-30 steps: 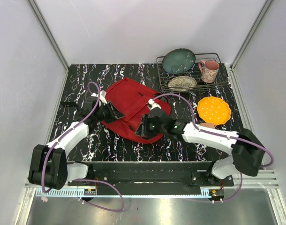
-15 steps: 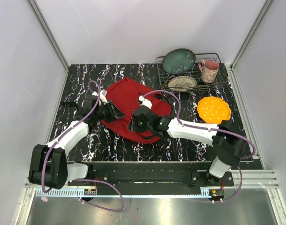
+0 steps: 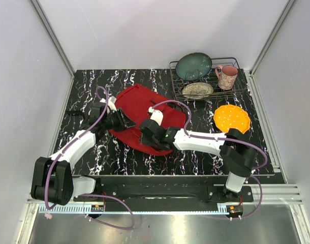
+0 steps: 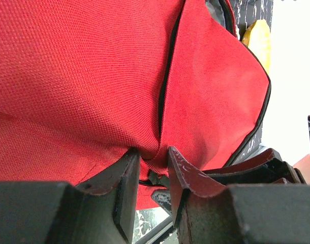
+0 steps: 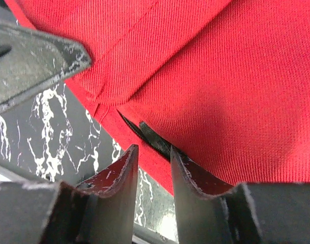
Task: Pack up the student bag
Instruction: Zip the student bag at the center of the board.
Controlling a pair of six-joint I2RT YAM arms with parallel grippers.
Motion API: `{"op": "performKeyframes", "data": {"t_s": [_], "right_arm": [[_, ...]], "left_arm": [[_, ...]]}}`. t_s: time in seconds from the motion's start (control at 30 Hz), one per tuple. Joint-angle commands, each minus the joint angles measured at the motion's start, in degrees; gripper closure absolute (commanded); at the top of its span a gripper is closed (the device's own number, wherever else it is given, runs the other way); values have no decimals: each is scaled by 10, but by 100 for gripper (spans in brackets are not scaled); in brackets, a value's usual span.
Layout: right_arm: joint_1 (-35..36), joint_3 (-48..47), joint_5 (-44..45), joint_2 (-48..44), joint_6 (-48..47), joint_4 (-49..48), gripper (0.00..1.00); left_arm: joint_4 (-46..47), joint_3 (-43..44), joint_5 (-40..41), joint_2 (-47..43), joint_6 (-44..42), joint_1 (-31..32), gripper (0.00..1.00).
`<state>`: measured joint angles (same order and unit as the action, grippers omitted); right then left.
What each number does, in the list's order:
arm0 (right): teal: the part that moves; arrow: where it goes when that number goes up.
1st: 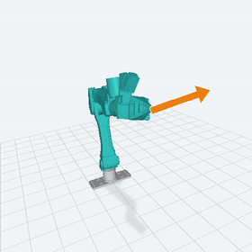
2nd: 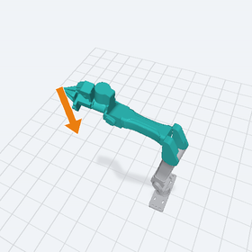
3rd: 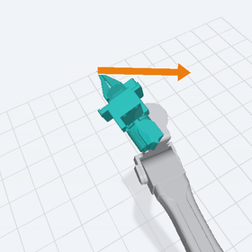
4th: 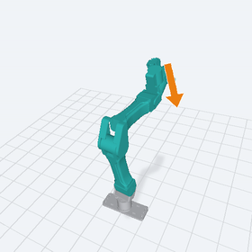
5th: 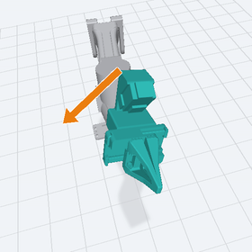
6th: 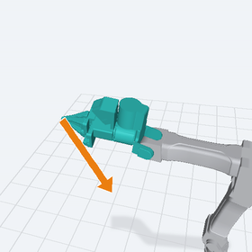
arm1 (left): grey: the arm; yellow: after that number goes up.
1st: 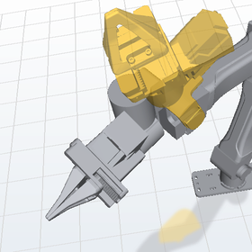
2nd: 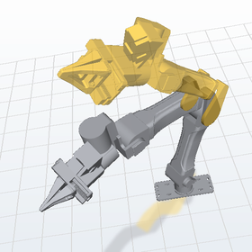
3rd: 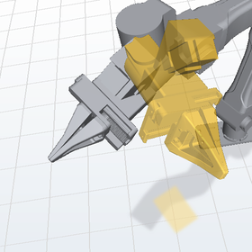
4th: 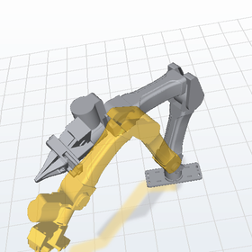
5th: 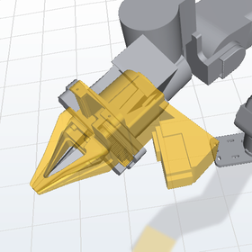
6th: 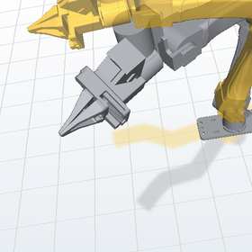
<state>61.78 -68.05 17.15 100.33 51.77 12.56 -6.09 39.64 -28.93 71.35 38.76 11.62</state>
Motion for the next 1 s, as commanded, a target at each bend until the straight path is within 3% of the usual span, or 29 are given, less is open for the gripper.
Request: {"op": "performKeyframes", "data": {"t_s": [0.0, 0.2, 0.67, 0.97], "right_arm": [[4, -46, 72, 18, 7, 9, 62], [4, -66, 105, 35, -9, 12, 60], [16, -62, 79, 62, -18, 34, 61], [18, -60, 81, 64, -19, 38, 77]], "left_arm": [[21, 19, -29, -23, -5, 1, 68], [22, 17, -28, -25, -3, 1, 68], [22, 22, -27, -24, -1, 1, 68], [20, 24, -30, -25, 0, 1, 68]]}}
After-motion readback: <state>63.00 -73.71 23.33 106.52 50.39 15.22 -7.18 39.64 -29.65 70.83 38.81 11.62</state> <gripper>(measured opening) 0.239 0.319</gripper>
